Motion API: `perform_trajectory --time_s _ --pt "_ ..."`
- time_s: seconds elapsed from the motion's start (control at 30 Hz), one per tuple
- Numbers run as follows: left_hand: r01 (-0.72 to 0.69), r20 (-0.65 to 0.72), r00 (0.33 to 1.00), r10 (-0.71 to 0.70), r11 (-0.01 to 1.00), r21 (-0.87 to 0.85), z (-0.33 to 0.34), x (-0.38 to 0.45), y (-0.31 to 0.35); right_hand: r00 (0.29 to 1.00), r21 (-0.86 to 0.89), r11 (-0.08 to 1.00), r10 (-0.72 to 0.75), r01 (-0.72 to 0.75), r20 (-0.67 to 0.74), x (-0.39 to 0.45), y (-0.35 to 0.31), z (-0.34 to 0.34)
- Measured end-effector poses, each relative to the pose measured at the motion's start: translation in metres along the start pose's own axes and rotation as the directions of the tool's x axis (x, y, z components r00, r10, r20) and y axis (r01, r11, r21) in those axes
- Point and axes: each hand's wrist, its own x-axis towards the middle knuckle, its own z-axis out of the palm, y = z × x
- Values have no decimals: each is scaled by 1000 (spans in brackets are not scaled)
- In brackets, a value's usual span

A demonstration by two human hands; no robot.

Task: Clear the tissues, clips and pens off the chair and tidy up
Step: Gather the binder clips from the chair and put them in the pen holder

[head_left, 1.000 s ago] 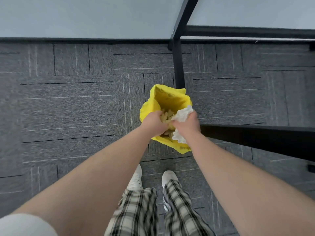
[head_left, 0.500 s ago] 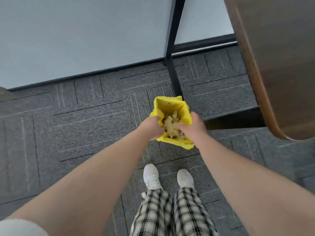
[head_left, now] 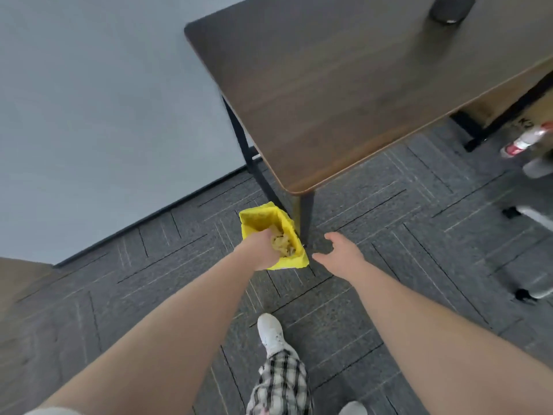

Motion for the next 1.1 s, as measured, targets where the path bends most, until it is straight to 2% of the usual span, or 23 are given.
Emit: perform_trajectory --time_s 0.1,0.33,0.5,0.67,0.87,1.0,1.1 --pt "-49 -3 999 49 998 50 20 -38 52 999 29 1000 -10 11 -47 -45 46 -34" --pt "-214 20 977 213 977 24 41 -98 206 978 91 995 47 -29 -204 -127 155 -136" --pt "-371 64 929 365 914 162 46 -104 302 947 171 983 120 -71 -298 -157 211 -197" --pt "-500 146 864 482 790 353 46 -77 399 893 266 954 236 -138 -383 -172 259 -257" --pt "-705 223 700 678 607 366 33 -47 528 786 345 897 416 -275 -458 -175 313 -346" --pt "-759 297 632 716 493 425 27 -22 604 689 447 843 515 -299 -510 -165 347 -397" --pt "-777 360 600 715 414 473 34 -9 652 651 509 811 557 -289 -517 -158 372 -421"
